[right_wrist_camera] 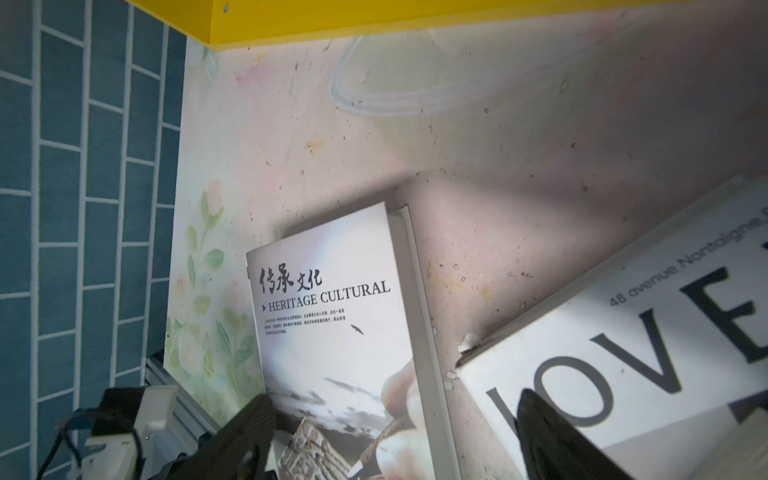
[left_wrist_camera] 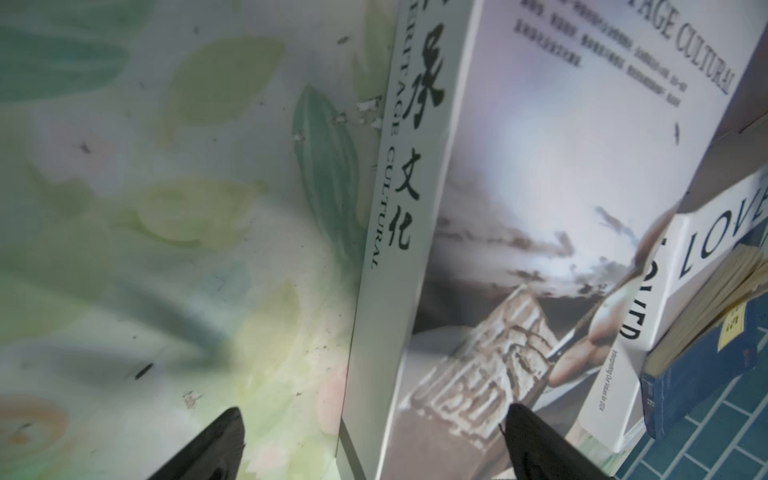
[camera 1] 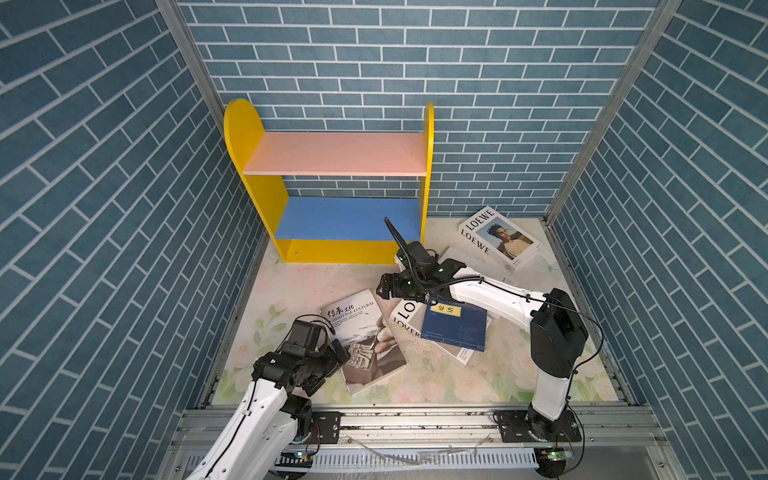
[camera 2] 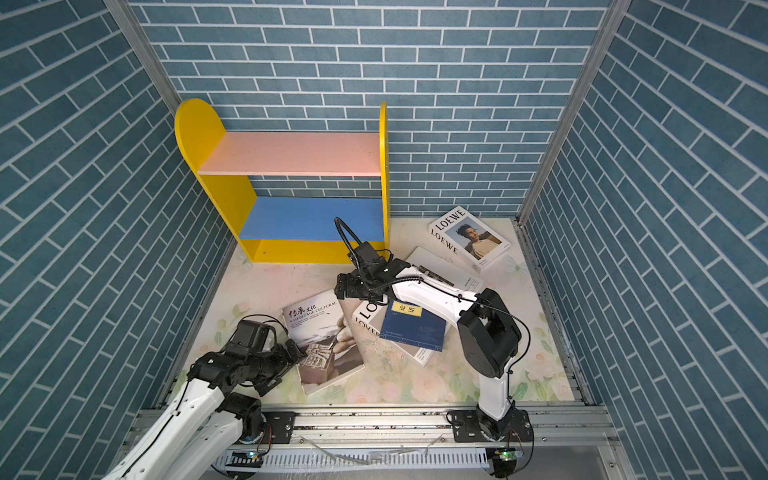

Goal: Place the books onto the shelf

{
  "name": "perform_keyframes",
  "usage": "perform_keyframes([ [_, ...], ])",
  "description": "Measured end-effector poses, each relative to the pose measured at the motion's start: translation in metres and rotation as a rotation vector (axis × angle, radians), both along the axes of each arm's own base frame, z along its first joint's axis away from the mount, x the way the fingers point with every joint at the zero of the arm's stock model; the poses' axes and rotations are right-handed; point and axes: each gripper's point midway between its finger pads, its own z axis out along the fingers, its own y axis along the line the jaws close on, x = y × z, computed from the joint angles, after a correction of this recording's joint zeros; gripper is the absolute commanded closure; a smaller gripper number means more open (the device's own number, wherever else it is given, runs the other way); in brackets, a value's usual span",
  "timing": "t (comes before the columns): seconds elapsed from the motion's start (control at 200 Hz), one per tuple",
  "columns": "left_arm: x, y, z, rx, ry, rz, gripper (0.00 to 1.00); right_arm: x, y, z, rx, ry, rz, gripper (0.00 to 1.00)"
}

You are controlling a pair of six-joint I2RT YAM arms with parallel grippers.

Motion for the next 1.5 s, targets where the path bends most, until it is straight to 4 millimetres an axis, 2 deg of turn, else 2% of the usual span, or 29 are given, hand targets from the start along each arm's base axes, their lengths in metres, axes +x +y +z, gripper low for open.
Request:
perform_keyframes([
  [0.15,0.012,-0.004,0.013,-0.050,-0.089,0.036,0.00,-0.017,-0.011,-0.020,-0.044,0.045,0.045,0.08],
  [0.37,0.011,-0.004,0.021,-0.081,-0.156,0.056,0.00,-0.054,-0.049,-0.042,-0.108,0.095,0.105,0.09],
  [0.545,0.008,0.002,0.028,-0.070,-0.206,0.066,0.00,-0.069,-0.076,-0.036,-0.124,0.076,0.087,0.08],
  [0.655,0.014,0.005,0.037,-0.053,-0.246,0.070,0.00,-0.069,-0.085,-0.027,-0.116,0.044,0.044,0.08],
  [0.75,0.019,0.010,0.052,0.008,-0.266,0.041,0.00,-0.064,-0.083,-0.021,-0.097,0.022,0.023,0.08],
  [0.825,0.027,0.013,0.064,0.072,-0.258,-0.012,0.00,-0.062,-0.080,-0.025,-0.107,0.027,0.020,0.09],
  [0.875,0.032,0.010,0.066,0.091,-0.236,-0.055,0.00,-0.063,-0.076,-0.029,-0.119,0.036,0.027,0.09],
  [1.045,0.033,-0.002,0.032,0.120,-0.062,-0.200,0.00,-0.069,-0.051,-0.041,-0.148,0.064,0.085,0.10],
  [1.15,0.032,-0.002,0.021,0.137,-0.009,-0.241,0.00,-0.069,-0.037,-0.048,-0.156,0.071,0.117,0.11],
  [1.29,0.035,-0.002,0.019,0.148,-0.020,-0.265,0.00,-0.065,-0.025,-0.058,-0.163,0.085,0.136,0.12],
  [1.5,0.043,-0.004,0.023,0.147,-0.065,-0.275,0.00,-0.066,-0.024,-0.064,-0.173,0.096,0.139,0.12],
])
